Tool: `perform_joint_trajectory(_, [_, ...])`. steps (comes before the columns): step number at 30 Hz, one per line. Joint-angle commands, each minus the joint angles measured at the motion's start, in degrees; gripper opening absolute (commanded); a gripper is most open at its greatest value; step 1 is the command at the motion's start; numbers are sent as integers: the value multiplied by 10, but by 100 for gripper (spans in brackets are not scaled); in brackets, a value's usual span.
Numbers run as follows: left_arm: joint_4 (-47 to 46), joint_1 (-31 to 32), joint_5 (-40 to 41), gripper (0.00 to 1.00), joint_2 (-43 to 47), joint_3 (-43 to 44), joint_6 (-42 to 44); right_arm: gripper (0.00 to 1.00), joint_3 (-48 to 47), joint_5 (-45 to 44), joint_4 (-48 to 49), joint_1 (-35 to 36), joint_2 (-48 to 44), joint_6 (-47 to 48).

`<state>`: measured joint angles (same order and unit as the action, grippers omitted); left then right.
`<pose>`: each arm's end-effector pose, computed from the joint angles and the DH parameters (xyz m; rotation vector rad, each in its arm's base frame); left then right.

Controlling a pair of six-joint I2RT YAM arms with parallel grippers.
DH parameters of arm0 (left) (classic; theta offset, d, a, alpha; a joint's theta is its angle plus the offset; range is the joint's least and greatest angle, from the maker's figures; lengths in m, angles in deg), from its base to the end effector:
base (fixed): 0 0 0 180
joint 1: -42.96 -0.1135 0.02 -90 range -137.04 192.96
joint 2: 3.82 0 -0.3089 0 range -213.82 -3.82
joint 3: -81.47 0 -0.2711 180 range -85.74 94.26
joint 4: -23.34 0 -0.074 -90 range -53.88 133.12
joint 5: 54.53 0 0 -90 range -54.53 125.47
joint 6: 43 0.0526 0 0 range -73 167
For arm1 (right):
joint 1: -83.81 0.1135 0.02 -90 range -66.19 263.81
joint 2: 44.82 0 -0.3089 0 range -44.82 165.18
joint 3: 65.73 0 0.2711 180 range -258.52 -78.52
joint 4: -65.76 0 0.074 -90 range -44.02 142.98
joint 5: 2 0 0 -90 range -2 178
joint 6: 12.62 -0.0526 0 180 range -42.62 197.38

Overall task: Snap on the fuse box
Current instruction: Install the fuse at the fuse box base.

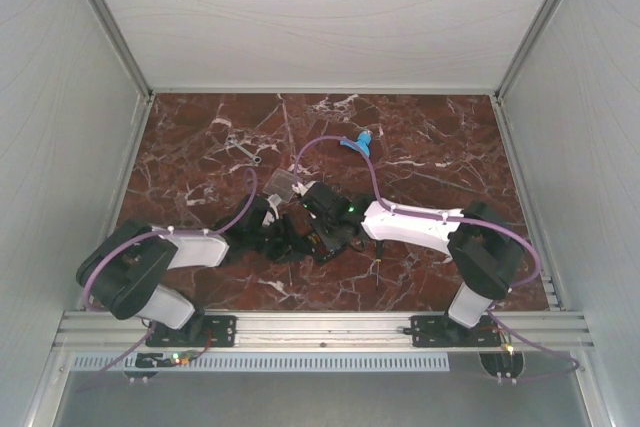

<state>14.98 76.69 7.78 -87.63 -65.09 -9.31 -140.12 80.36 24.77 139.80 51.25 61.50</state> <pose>0.1937 -0.1587 0.1311 -0.2280 2.5909 -1.2645 0.2086 0.2966 0.2085 -0.8746 2.5220 0.2365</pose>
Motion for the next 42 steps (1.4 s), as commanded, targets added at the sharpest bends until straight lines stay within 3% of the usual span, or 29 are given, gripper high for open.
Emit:
perform_joint_trajectory(1, [-18, -2, 0, 40, -6, 24, -10, 0, 9, -19, 11, 10, -12, 10])
perform_joint_trajectory(19, [16, 6, 44, 37, -29, 53, -12, 0, 7, -47, 0, 20, -26, 10])
perform_joint_trajectory(42, [14, 7, 57, 28, -54, 52, -32, 0, -1, -2, -26, 19, -7, 12])
